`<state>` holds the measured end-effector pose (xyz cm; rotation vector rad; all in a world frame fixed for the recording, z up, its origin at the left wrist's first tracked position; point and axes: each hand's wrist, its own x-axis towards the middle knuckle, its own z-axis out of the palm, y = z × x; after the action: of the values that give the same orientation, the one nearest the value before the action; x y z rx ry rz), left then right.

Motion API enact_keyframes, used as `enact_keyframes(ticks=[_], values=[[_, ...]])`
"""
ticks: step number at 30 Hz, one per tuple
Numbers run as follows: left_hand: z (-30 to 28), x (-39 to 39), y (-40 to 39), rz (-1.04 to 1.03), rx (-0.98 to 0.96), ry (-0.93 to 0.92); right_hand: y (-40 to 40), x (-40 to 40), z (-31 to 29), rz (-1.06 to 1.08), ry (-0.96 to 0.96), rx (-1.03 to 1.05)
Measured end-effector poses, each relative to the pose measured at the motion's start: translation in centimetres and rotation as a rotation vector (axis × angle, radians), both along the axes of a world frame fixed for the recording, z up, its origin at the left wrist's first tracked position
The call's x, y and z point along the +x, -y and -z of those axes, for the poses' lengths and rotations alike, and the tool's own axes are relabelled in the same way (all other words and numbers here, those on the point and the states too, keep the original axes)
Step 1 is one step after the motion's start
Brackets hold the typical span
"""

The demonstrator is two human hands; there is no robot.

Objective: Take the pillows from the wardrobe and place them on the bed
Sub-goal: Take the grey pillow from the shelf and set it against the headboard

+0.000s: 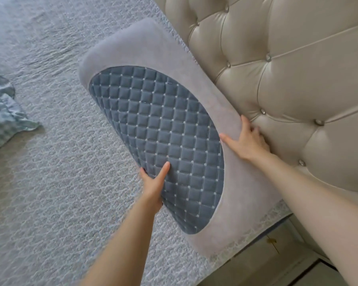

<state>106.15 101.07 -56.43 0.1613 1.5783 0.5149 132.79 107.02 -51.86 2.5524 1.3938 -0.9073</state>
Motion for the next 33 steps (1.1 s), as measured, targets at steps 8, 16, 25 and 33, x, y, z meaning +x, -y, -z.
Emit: enact_keyframes(ticks=[8,16,25,33], values=[[0.5,1.1,-2.8,-0.080,0.144,0.095,-0.2,0.7,-0.3,0.020,0.020,0.185],[1.8,1.2,-5.1,0.213,0.129,-0.045,0.3,-0.8,1.0,-0.073,0.222,0.281],[-0.1,3.7,-1.5,0.347,0.220,-0.285,2.7,-2.7,1.2,-0.144,0.291,0.213],[-3.6,4.2,6.1,0.474,0.188,-0.131,7.4,-5.9,-1.7,-0.329,0.105,0.062]])
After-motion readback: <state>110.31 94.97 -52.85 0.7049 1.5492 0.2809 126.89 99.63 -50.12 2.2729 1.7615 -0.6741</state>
